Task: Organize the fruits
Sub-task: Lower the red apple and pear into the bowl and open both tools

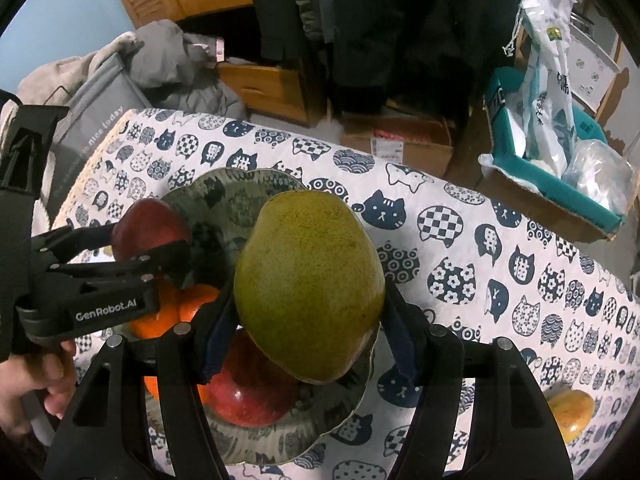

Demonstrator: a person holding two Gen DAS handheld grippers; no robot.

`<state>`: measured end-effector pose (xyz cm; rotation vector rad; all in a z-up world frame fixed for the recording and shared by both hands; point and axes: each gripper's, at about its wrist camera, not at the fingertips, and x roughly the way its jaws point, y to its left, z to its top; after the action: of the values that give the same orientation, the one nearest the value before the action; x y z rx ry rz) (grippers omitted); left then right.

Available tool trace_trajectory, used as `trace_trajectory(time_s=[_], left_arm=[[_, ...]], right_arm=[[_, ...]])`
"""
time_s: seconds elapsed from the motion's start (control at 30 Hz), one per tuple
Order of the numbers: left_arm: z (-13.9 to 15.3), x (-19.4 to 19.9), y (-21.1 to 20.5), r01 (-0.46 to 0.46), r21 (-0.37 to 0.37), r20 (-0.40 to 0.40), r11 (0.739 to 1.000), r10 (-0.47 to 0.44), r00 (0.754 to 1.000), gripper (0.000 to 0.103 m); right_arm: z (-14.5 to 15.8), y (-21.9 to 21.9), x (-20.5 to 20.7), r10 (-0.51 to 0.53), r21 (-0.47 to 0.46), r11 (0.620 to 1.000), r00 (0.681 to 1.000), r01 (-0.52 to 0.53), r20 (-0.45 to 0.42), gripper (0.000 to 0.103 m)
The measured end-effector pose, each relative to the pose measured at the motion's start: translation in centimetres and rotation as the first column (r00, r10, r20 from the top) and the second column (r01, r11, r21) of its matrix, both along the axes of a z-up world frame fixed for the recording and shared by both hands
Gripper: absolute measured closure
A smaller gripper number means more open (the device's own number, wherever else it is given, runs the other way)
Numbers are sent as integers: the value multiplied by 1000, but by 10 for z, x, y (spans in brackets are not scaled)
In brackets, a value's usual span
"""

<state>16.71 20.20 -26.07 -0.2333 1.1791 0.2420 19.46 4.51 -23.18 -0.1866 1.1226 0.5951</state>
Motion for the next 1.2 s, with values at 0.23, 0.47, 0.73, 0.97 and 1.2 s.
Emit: trace_trajectory(time_s=[0.23,0.47,0.73,0.97,1.2], left_arm=[[-14,10,-3,15,-2,-25,1000,-15,1000,25],[-20,16,-9,41,-7,-43,999,-41,998,24],[-17,17,-10,44,-75,-20,996,-46,999,16],[7,3,2,-7,-77,20,997,9,1000,16],[24,-26,24,-91,-81,45,992,95,994,16]], right_arm=[[-6,-2,1,-10,-10,1000,1000,10,-8,36],[-9,-5,3,-19,-11,1000,1000,19,-20,36],[-11,-9,6,-36,-5,999,999,35,-36,36],[-13,-5,5,-25,-7,1000,999,25,-43,36],[-14,9,5,-21,-49,999,1000,20,-10,36]])
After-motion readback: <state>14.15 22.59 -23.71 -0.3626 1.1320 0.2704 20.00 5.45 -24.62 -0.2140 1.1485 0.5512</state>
